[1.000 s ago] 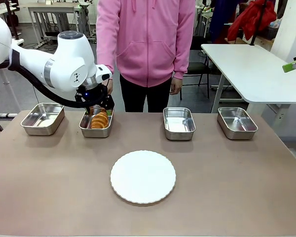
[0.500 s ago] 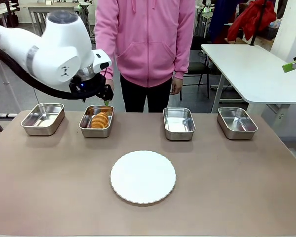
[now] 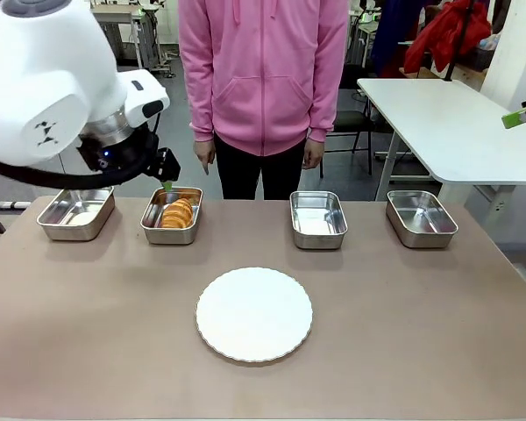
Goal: Place the bread in the container.
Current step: Place the Butter Roll into the Airtight Container indicated by the human.
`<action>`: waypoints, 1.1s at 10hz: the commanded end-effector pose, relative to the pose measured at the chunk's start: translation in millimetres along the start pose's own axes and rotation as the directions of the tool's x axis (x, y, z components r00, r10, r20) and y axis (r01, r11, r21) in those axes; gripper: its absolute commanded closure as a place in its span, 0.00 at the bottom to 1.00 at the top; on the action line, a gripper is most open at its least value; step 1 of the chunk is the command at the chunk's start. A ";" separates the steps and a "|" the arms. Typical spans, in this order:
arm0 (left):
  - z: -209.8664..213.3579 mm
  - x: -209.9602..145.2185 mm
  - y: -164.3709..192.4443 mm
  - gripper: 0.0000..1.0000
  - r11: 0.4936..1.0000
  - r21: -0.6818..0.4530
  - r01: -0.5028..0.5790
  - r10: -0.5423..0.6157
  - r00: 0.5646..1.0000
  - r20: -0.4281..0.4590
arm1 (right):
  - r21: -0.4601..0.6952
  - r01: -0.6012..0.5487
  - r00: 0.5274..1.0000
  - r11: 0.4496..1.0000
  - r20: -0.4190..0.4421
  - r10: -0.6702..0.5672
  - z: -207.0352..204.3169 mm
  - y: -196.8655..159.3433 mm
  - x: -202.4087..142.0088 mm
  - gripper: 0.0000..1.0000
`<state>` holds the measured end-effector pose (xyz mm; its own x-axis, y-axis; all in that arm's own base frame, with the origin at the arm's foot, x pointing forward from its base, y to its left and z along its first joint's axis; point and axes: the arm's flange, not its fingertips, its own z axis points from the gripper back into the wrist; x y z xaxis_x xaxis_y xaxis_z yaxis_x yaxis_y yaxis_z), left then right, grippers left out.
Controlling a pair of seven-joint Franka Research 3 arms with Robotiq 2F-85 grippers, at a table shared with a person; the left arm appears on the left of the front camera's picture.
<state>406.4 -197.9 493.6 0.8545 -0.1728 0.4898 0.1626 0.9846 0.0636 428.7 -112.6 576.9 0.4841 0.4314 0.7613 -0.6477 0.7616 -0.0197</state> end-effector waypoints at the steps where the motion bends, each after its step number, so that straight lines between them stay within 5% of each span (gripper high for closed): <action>1: 6.0 -31.8 2.8 0.00 0.999 -0.054 -0.003 0.001 0.999 -0.035 | 0.011 0.000 1.000 1.000 0.019 -0.001 0.0 -0.1 0.8 0.00; 5: -5.4 -73.2 12.5 0.00 0.997 -0.073 -0.018 0.013 0.997 -0.072 | 0.011 0.000 1.000 1.000 0.019 -0.001 0.0 -0.1 0.8 0.00; 11: -2.8 -62.9 5.0 0.00 0.998 -0.045 -0.032 0.029 0.997 -0.070 | 0.011 0.000 1.000 1.000 0.019 -0.001 0.0 -0.1 0.8 0.00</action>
